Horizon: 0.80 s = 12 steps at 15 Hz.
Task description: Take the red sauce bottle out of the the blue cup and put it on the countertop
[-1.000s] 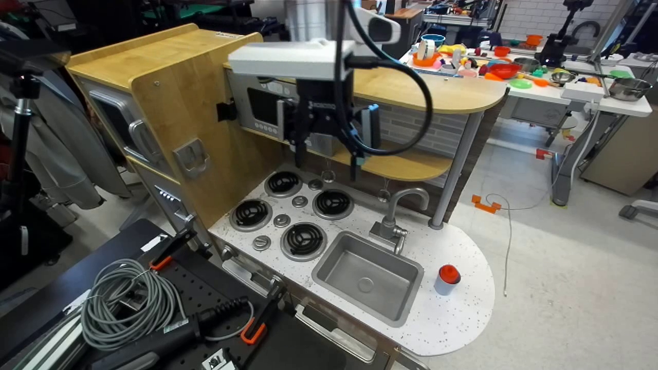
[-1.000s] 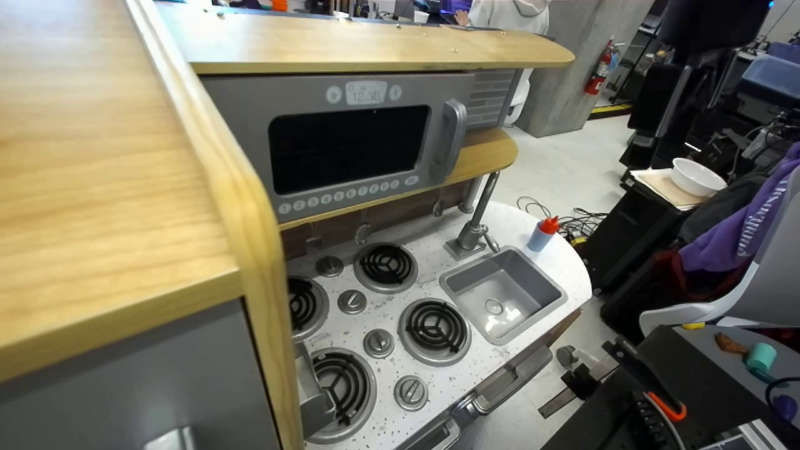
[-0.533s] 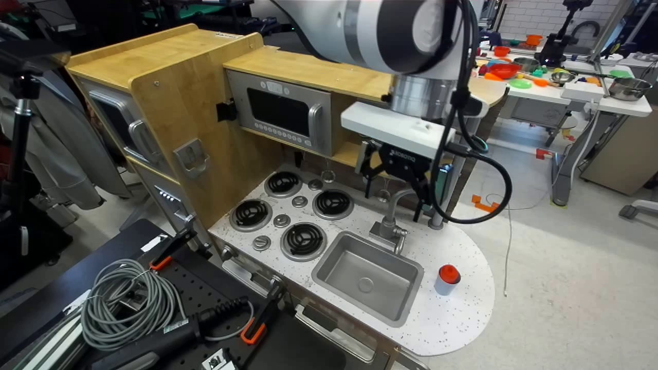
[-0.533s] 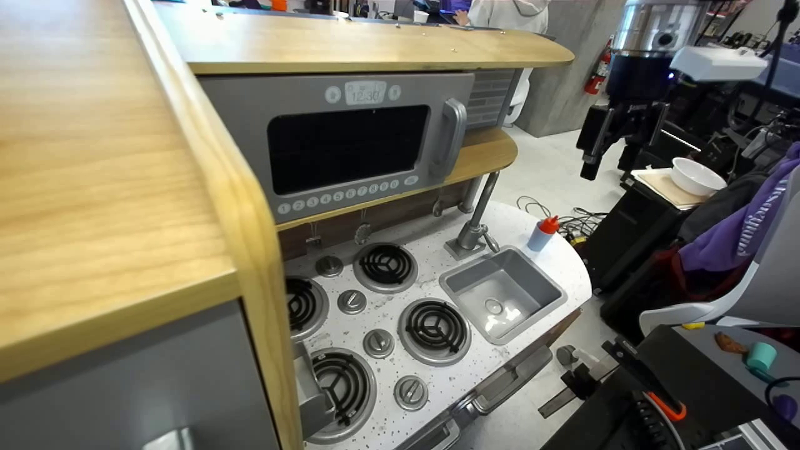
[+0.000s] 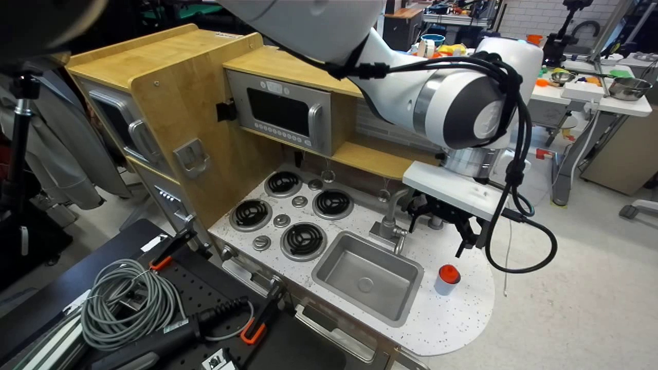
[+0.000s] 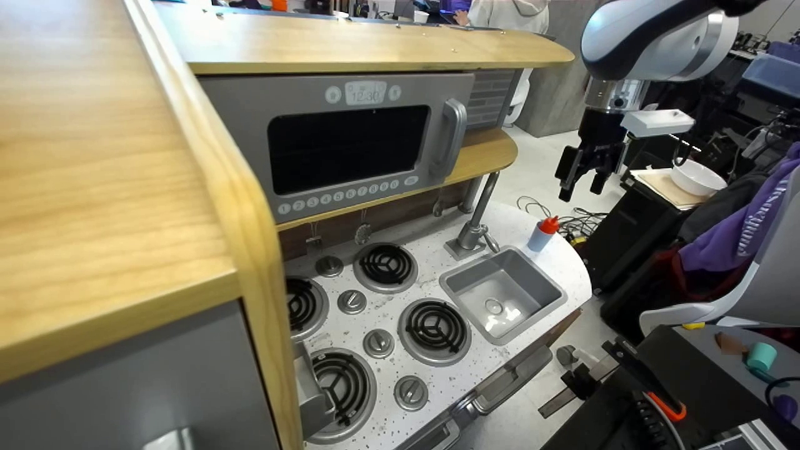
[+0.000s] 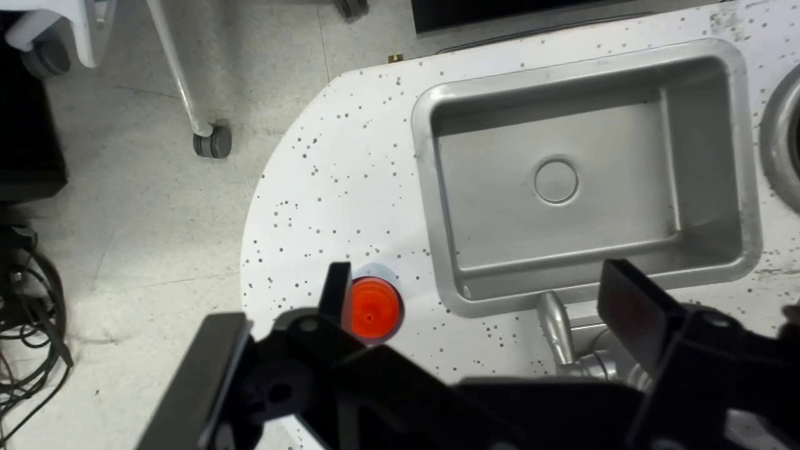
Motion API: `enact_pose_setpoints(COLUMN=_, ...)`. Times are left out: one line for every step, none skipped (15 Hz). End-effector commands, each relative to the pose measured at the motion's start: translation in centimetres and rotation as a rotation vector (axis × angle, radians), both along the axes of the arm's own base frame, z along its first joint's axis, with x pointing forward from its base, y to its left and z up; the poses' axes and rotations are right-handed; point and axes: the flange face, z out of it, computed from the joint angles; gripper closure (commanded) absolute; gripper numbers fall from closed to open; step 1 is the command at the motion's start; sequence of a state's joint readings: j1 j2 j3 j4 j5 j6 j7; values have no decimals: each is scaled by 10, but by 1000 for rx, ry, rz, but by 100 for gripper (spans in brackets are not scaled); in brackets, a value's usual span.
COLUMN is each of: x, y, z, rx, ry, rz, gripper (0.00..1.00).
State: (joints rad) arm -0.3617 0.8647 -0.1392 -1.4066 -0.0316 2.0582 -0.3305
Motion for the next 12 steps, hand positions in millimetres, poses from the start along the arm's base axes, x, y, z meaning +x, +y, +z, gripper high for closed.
enact_pose_setpoints(x=13, y=-29, z=-15, rx=-12, ry=-28, rz=56, gripper=0)
enact_pose_setpoints(x=15, y=-35, z=-21, rx=-16, ry=-27, rz=75, gripper=0)
enact_pose_setpoints(x=17, y=-38, z=-26, rx=-18, ry=-31, rz=90, gripper=0)
enact_pose_setpoints(x=19, y=-41, z=-30, rx=-18, ry=-38, rz=103, gripper=0)
enact_pose_setpoints(x=22, y=-43, z=-35, rx=-18, ry=-54, rz=112, gripper=0)
enact_pose_setpoints(x=25, y=-45, z=-39, rx=-21, ry=-68, rz=124, gripper=0)
enact_pose_setpoints(x=29, y=-46, z=-46, rx=-26, ry=-86, rz=134, gripper=0)
enact_pose_setpoints(x=32, y=-47, z=-51, rx=-31, ry=-98, rz=142, gripper=0)
enact_pose_setpoints(x=35, y=-46, z=-58, rx=-33, ry=-105, rz=149, gripper=0)
enact_pose_setpoints(x=37, y=-45, z=-64, rx=-34, ry=-108, rz=158, gripper=0)
enact_pose_setpoints(x=40, y=-44, z=-69, rx=-35, ry=-111, rz=167, gripper=0)
enact_pose_setpoints(x=41, y=-43, z=-73, rx=-34, ry=-113, rz=173, gripper=0)
